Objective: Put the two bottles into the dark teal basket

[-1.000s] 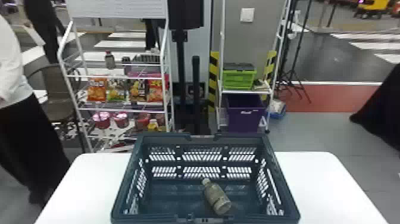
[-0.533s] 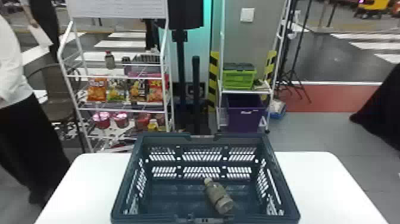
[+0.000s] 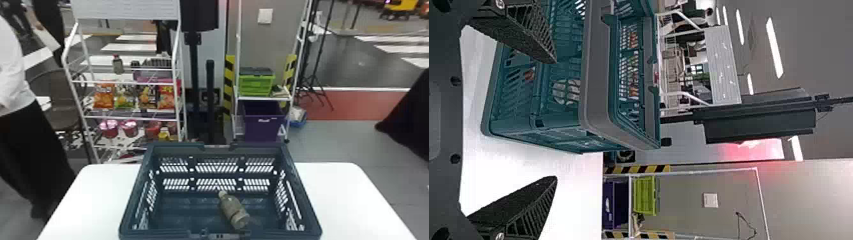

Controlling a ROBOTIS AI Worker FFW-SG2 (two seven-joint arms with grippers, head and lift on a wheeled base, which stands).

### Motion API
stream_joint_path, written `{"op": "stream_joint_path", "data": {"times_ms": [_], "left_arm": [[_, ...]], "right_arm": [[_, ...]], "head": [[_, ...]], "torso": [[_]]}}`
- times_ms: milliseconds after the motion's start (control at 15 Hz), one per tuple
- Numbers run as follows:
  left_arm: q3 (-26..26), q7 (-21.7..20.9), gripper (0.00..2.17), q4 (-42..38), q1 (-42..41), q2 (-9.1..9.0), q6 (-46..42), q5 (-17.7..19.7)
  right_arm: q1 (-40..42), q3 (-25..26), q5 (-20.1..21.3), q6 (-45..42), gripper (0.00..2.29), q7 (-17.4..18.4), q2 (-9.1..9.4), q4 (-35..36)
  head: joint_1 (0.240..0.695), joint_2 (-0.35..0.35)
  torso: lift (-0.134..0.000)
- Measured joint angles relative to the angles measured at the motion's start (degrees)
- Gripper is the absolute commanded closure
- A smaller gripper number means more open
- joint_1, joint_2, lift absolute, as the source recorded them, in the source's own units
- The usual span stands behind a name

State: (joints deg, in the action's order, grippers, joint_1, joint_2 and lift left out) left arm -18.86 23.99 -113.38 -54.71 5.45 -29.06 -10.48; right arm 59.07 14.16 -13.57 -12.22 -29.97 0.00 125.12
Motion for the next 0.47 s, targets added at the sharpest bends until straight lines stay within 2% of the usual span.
{"op": "stream_joint_path", "data": {"times_ms": [133, 467], "left_arm": [[0.13, 0.00, 0.06, -0.22, 0.46, 1.33, 0.43, 1.29], [1.73, -0.84, 0.06, 0.39, 1.28, 2.01, 0.45, 3.85]], "right_arm": [[-0.12, 0.05, 1.07, 0.30, 0.05, 0.00, 0.00, 0.43], [-1.13, -0.43, 3.73, 2.44, 0.05, 0.06, 0.00, 0.76]], "head": [[0.499, 0.000], [0.499, 0.000]], "torso": [[0.000], [0.000]]}}
